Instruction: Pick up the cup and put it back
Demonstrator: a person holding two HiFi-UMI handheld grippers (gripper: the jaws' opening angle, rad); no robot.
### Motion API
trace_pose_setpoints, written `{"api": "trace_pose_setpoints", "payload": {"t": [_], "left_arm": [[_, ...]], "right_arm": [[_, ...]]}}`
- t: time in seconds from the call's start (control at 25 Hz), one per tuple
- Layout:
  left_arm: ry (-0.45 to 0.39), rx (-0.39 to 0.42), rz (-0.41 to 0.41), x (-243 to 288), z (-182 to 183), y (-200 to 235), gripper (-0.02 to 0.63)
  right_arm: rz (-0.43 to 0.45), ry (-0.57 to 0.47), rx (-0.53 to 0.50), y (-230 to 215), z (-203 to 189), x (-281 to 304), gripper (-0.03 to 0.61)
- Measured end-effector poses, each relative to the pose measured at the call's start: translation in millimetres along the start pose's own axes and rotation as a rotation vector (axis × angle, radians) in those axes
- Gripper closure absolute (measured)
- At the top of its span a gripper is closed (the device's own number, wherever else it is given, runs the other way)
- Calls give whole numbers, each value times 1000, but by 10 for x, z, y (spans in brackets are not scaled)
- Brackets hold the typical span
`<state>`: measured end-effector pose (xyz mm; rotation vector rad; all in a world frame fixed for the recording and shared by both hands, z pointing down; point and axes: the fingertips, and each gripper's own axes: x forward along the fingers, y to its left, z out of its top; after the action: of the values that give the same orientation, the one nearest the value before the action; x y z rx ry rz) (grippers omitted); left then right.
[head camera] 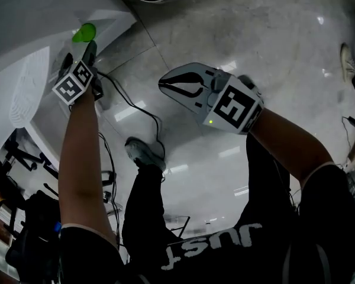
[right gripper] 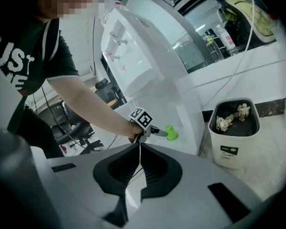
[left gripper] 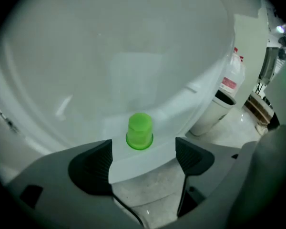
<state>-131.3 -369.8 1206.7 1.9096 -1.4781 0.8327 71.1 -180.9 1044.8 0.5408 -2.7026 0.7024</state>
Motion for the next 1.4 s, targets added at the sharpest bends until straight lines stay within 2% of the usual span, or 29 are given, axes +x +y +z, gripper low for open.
{"api": "trace_pose_setpoints", "payload": {"t": [0.08, 0.2, 0.36, 0.44, 0.56, 0.68, 0.8, 1.04, 1.12, 1.24, 1.4], "left_arm": [[30, -38, -30, -199, -274, -174, 206], [47, -119, -131, -636, -527, -553, 207], [50, -182, -272, -1531, -585, -1027, 227], [35, -212, -323, -2092, -456, -1282, 253], [-25, -214, -407, -2954, -22, -1613, 296], [-72, -193, -492, -3968, 418, -1819, 368], [-152, -162, -536, -4791, 1003, -1916, 411], [-395, -128, -528, -6326, 2364, -1676, 566], [-481, -128, -567, -6878, 2738, -1578, 603], [-627, -106, -621, -7660, 3215, -1472, 606], [-747, -64, -594, -8430, 3709, -1315, 606]], "right_arm": [[1, 7, 41, 33, -108, -65, 543], [0, 24, 60, 125, -38, -193, 543], [11, 36, 63, 449, 369, -350, 543], [29, 54, 45, 690, 637, -473, 543], [29, 72, 25, 1038, 1133, -699, 543], [10, 65, 67, 1522, 1691, -979, 543], [0, 48, 66, 1859, 2346, -1243, 543], [24, 3, -3, 2526, 3813, -1685, 543], [25, -16, -37, 2792, 4276, -1799, 543], [36, -45, -108, 3114, 4920, -1949, 543], [42, -135, -180, 3399, 5782, -2148, 543]]}}
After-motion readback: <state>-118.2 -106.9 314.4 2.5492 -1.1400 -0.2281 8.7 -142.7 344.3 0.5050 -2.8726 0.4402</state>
